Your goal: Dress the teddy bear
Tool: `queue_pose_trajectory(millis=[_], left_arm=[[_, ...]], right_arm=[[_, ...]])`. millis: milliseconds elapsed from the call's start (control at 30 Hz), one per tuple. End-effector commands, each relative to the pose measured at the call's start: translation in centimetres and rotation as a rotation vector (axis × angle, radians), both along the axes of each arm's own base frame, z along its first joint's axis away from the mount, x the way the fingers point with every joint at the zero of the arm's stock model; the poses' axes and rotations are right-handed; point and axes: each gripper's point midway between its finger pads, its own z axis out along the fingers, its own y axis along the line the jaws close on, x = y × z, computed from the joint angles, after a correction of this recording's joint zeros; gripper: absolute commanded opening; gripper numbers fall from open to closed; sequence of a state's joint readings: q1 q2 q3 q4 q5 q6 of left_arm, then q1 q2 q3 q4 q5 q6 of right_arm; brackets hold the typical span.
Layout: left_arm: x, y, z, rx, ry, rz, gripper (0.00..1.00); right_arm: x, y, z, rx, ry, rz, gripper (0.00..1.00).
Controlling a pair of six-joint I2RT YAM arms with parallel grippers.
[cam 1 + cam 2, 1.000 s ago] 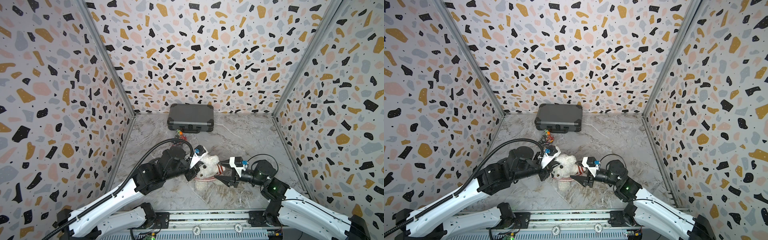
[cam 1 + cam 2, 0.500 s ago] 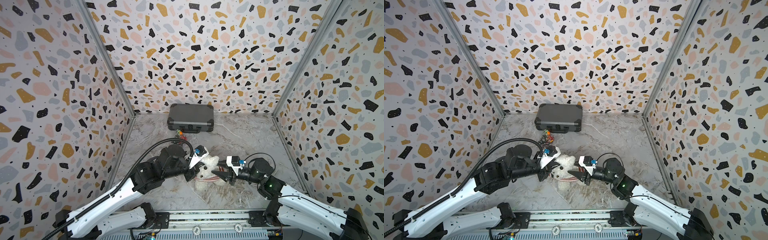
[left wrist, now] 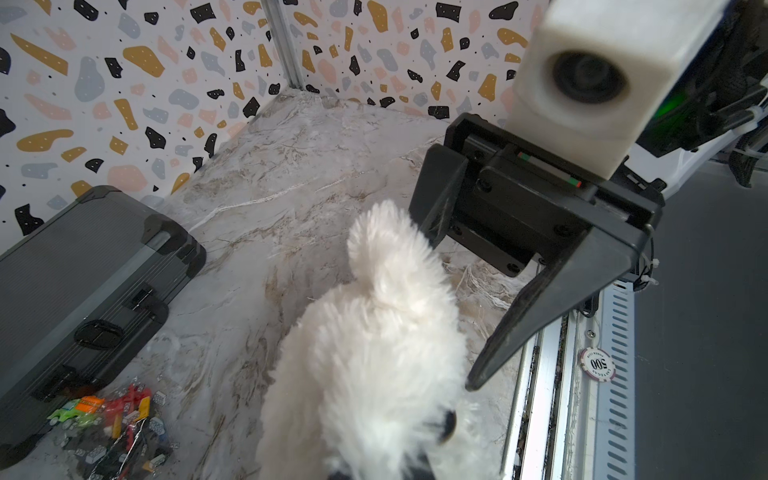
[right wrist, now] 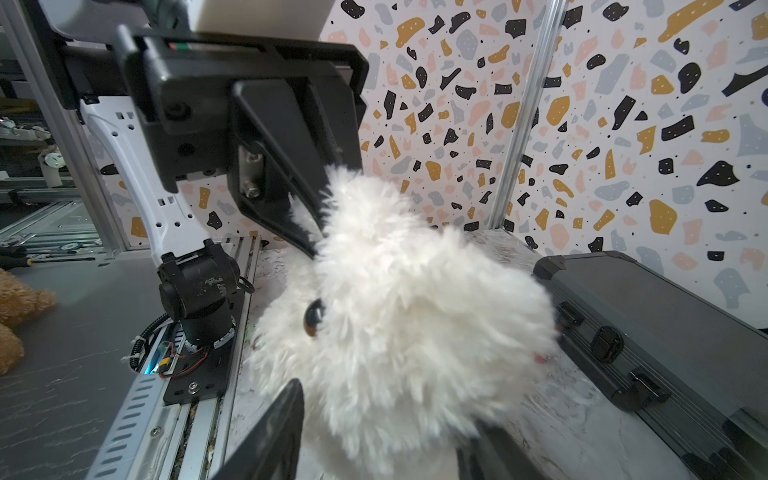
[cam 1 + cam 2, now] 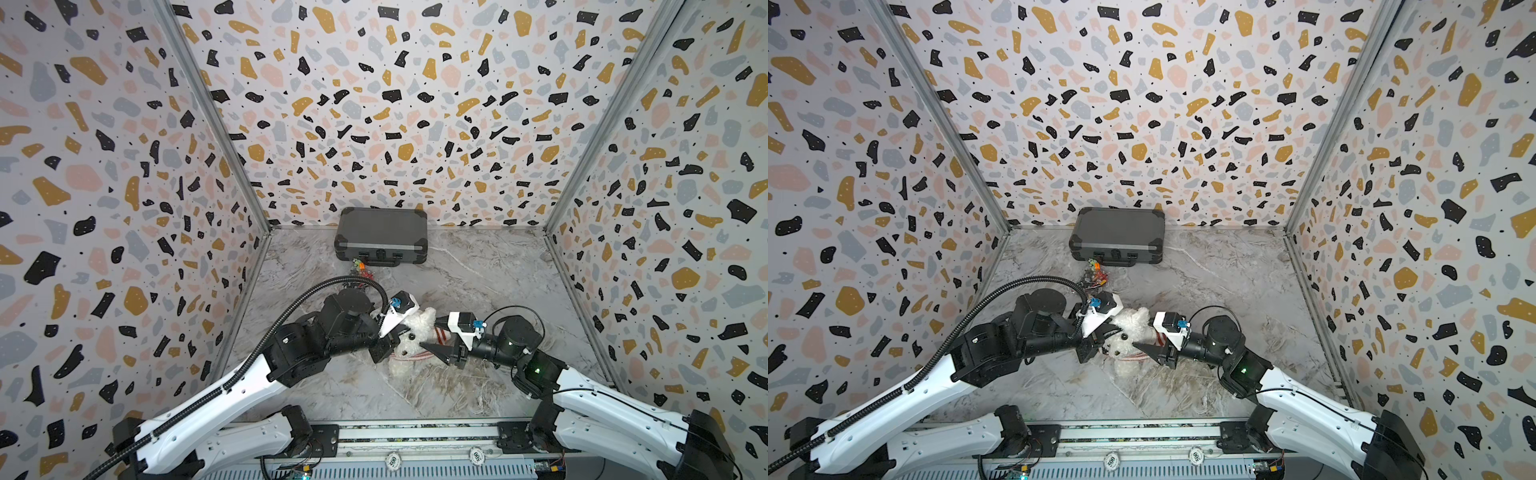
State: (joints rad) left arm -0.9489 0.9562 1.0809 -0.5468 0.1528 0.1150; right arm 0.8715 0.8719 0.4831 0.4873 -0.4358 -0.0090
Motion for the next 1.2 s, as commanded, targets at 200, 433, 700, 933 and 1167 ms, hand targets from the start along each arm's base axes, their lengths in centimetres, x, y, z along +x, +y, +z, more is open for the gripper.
queue_pose_trajectory(millis=[200, 433, 700, 933, 1167], left_arm=[[-0.4, -0.8, 4.1, -0.097, -0.064, -0.050, 0.00], [-0.6, -1.0, 4.1, -0.103, -0.058, -0.063, 0.00], [-0.6, -1.9, 4.3, -0.142, -0.054, -0.081, 0.00], [0.6, -2.2, 5.6, -0.256, -0.070, -0.008, 0.26], [1.3, -0.1, 8.3, -0.425, -0.116, 0.109, 0.74]], right_arm=[[0.8, -0.6, 1.7, 0.038, -0.031, -0.064, 0.69], [0.2, -0.1, 1.8, 0.039, -0.041, -0.015, 0.50], [-0.4, 0.4, 2.0, 0.049, -0.055, 0.032, 0.25], [-0.4, -0.1, 2.1, 0.067, -0.050, 0.019, 0.00], [-0.3, -2.2, 4.0, 0.136, -0.036, 0.043, 0.00]])
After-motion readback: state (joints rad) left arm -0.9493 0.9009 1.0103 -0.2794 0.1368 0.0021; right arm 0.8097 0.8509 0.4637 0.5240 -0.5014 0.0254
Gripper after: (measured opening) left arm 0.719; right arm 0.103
